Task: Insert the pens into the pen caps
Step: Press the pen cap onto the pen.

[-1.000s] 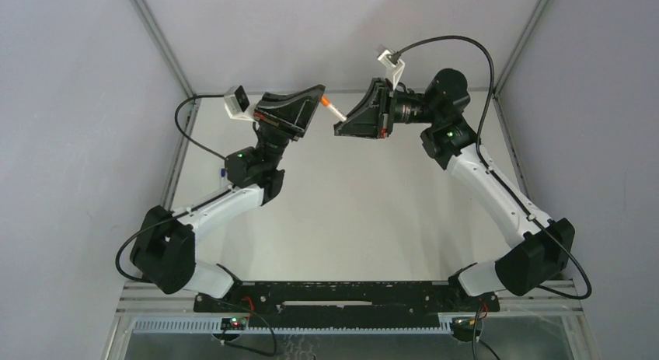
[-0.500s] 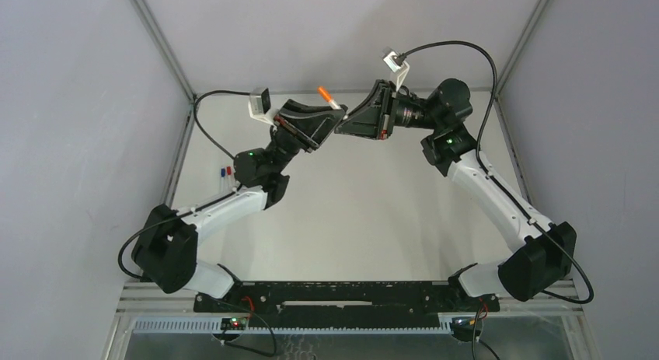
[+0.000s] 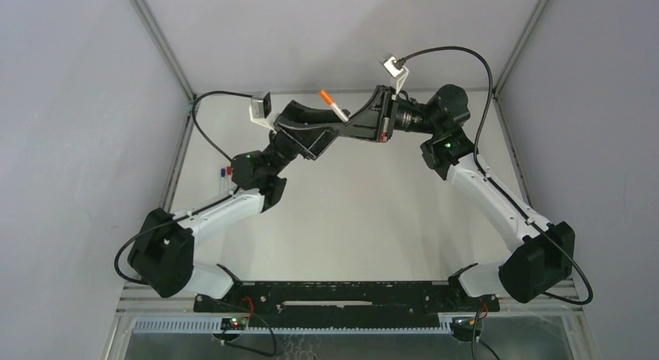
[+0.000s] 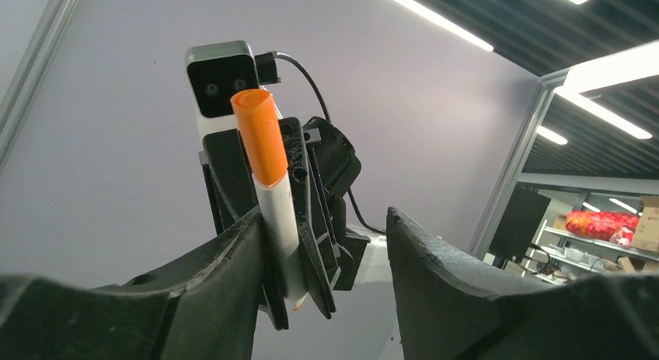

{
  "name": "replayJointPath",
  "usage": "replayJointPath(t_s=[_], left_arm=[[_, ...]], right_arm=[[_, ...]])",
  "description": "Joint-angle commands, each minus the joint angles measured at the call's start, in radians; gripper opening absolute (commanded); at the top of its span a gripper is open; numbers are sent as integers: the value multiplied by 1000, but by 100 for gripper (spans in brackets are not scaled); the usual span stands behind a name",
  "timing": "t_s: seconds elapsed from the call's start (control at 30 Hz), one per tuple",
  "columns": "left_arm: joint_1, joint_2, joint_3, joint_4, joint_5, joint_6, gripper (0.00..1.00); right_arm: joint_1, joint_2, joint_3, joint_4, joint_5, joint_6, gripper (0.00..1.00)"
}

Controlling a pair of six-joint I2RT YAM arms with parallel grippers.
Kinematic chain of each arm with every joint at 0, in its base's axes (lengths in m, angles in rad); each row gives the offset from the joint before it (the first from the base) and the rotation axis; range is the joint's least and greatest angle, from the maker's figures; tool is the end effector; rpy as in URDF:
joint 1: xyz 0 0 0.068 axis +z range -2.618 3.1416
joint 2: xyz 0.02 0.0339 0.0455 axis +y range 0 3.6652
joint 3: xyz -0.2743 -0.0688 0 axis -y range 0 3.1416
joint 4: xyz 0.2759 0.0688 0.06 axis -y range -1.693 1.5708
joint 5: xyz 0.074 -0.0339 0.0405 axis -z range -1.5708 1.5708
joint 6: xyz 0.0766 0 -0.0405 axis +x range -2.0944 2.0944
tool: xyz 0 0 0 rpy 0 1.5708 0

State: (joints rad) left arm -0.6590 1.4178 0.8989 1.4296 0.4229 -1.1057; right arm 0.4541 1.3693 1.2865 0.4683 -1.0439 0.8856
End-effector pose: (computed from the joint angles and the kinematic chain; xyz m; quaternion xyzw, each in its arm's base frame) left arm 0.2462 -0.2304 0.4135 0.1234 0.3530 -0.7575 0.5351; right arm 0.2848 0.2127 0.4615 -0.3003 0.5615 0.6647 0.3907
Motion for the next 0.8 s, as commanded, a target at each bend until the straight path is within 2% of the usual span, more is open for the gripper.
replayJointPath(t_s=[0.0,0.13,0.27,0.3,0.77], left_arm=[[-13,-46,-45,-19,178,23,62],[-4,-42,-25,-26,200,17,59],[-4,-22,1,-30,206,-5,41],[-3,-19,5,-29,204,-11,40],[-2,-22,23,-25,172,-37,45]], right_arm=[[-11,-34,-17,121,104,42,0],[1,-48,-39,147,84,45,0],[10,-57,-52,155,64,30,0],[11,-60,-54,155,59,24,0],[13,-84,-85,120,19,-61,0]])
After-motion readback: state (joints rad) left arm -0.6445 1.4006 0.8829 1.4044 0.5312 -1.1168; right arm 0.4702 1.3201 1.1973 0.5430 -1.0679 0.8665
